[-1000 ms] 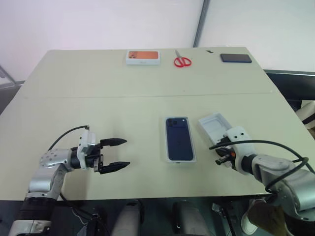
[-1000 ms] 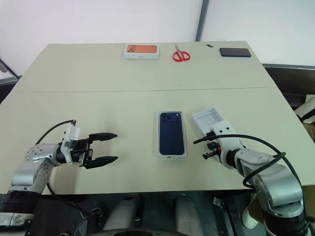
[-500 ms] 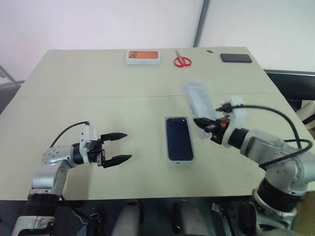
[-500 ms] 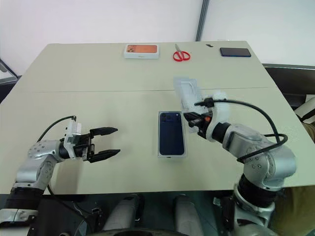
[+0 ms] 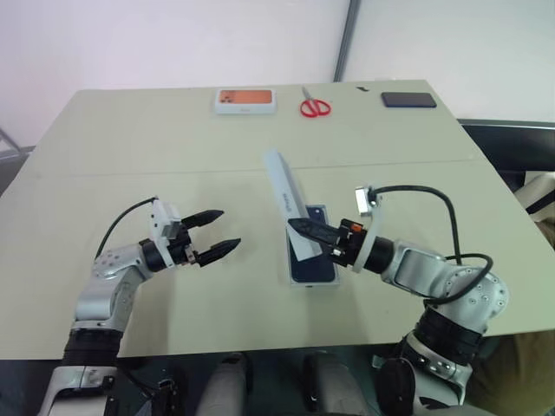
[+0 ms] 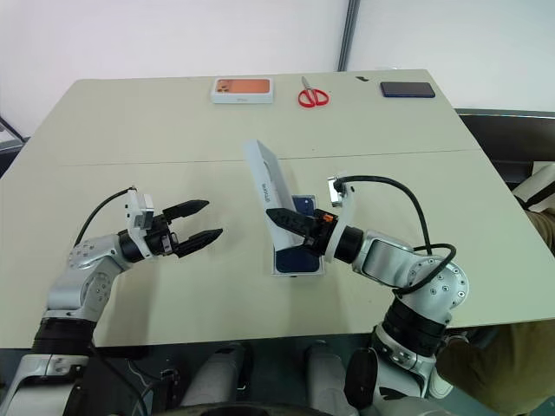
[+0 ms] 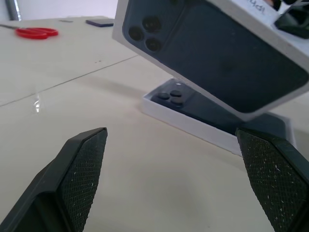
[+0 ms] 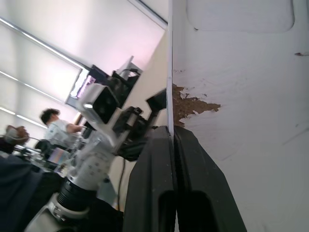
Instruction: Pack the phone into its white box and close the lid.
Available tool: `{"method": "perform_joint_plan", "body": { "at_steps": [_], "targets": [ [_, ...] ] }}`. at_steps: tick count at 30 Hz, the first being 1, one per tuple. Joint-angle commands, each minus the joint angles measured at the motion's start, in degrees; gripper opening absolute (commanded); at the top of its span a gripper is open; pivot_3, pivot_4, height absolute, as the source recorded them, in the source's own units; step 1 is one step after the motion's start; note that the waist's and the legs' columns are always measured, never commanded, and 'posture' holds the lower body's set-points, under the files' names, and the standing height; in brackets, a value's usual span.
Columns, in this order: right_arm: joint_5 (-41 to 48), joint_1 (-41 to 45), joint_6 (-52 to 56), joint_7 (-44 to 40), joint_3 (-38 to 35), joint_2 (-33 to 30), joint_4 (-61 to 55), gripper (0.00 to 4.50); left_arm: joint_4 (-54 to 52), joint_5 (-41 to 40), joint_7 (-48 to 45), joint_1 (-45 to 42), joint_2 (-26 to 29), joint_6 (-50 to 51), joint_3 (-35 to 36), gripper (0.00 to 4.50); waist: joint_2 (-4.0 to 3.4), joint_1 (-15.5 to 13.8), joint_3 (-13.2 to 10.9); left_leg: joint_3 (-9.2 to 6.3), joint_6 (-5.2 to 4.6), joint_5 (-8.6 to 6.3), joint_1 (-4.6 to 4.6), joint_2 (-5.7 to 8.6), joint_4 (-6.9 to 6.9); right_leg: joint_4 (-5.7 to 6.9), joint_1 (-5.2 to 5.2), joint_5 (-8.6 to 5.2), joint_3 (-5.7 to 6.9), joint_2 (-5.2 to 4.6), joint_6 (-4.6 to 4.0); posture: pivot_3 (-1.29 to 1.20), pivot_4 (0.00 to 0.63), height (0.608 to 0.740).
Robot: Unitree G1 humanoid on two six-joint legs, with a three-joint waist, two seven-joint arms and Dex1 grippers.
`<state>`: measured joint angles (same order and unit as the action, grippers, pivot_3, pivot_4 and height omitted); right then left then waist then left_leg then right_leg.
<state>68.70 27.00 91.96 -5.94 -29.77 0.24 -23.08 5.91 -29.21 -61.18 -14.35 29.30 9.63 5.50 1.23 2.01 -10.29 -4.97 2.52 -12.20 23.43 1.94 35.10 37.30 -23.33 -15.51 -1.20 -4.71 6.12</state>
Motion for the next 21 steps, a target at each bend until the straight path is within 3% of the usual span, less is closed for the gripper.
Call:
{"method": "perform_joint_plan", "body": {
  "at_steps": [1,6,11,17,21],
  "targets": [
    [5.4,2.4,-2.3,4.0,-0.3,0.5,1.2,0.03,-2.7,-1.2,0.8,-0.6,0.6,0.7,1.7,4.50,0.00,0.1,0.0,0.00,0.00,0.00,0.00,0.01,0.01,0.00,0.01,0.00,0.00,-0.01,0.00,0.00,0.150,0.740],
    [6.8,0.2,-5.3,7.4,3.2,0.8,2.9,0.03,-3.3,-1.8,1.1,-0.7,0.4,1.8,2.0,4.50,0.00,0.3,0.0,0.03,0.00,0.00,0.00,0.01,-0.01,-0.01,0.01,0.00,0.01,0.02,0.00,0.00,0.150,0.740],
    [19.4,-1.6,-12.2,16.1,6.6,2.0,6.6,0.03,-5.3,-2.2,1.1,0.4,0.3,2.4,1.7,4.50,-0.02,0.4,0.0,0.03,0.00,0.00,0.00,-0.03,-0.02,-0.01,0.01,0.00,0.00,0.02,0.00,0.00,0.150,0.740],
    [38.9,-4.8,-24.8,26.9,15.2,-3.7,7.5,0.03,-5.6,-2.7,1.9,0.7,0.3,3.6,1.9,4.50,-0.04,0.4,0.0,0.02,-0.01,0.00,0.00,-0.05,-0.02,-0.04,0.01,-0.01,-0.02,0.01,0.00,0.00,0.150,0.740],
    [43.9,-8.6,-27.4,27.2,22.9,-9.8,6.5,0.03,-5.9,-2.6,2.3,1.0,-0.2,4.4,1.6,4.50,-0.03,0.4,0.0,0.03,-0.02,-0.01,0.00,-0.06,-0.02,-0.08,0.05,-0.01,-0.01,0.02,-0.01,0.00,0.150,0.740]
  ]
}}
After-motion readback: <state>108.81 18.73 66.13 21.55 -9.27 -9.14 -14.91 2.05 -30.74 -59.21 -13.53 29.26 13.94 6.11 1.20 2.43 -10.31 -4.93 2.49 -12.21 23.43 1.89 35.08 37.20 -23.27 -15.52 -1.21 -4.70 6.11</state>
